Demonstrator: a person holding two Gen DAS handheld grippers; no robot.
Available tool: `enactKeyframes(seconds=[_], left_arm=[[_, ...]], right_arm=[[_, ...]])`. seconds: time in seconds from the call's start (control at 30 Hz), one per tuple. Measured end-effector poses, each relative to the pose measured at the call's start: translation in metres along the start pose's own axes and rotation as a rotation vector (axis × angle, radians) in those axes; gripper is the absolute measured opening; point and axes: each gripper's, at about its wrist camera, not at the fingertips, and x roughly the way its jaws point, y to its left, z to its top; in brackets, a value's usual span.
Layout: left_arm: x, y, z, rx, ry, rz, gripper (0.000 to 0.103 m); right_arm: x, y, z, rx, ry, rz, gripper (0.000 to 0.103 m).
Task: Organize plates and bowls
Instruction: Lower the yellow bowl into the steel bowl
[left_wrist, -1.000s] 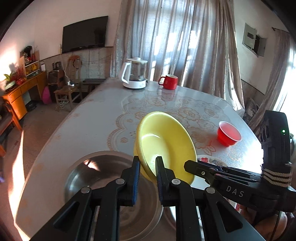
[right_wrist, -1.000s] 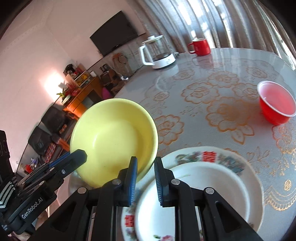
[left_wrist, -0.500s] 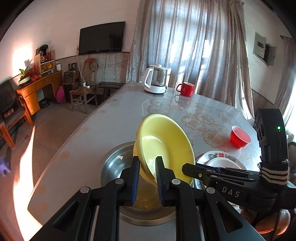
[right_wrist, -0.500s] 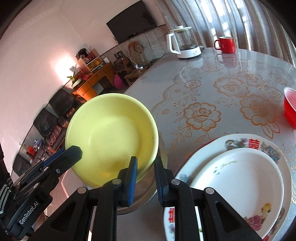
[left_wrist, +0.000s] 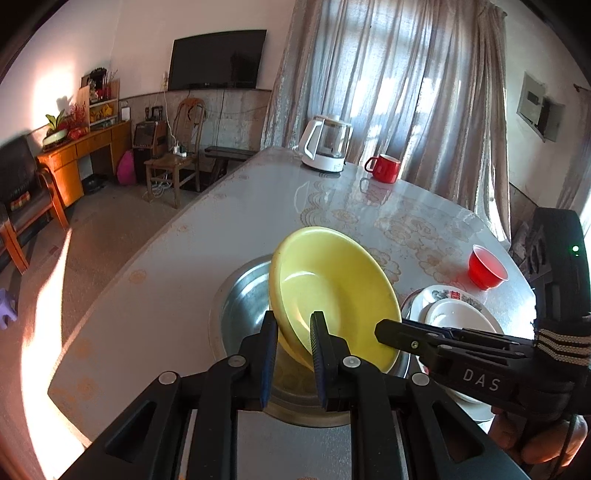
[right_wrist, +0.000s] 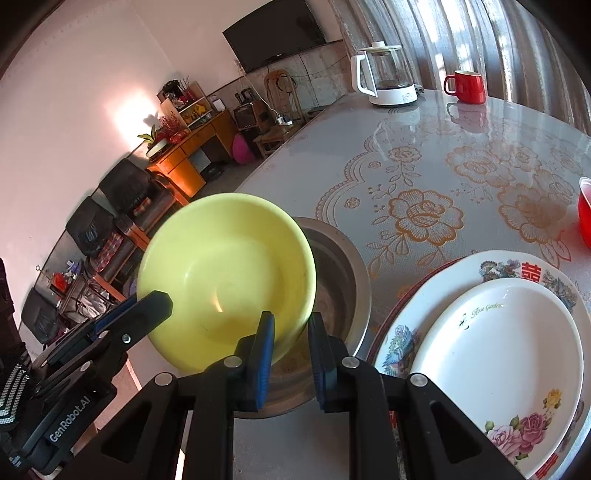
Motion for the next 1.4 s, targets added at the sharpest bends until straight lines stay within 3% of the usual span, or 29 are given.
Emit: enactKeyframes(seconds=[0.53,1.03,1.4], left_arm=[[0.036,0.014,-0.013,-0.045,0.097,0.018,0.019],[0.028,0.018,-0.014,-0.033,0.061,0.042,0.032],[0.014,0.015,-0.010,-0.029,0.034,0.051,0.040]], right_arm=[[0.014,0.007,-0.008,-0.029,0.037,-0.066,0.018],[0.021,0.015,-0.007,-0.093,0.007,-0.140,0.025],[0.013,0.011,-0.008,-0.068,-0.009,-0.112,0.029]])
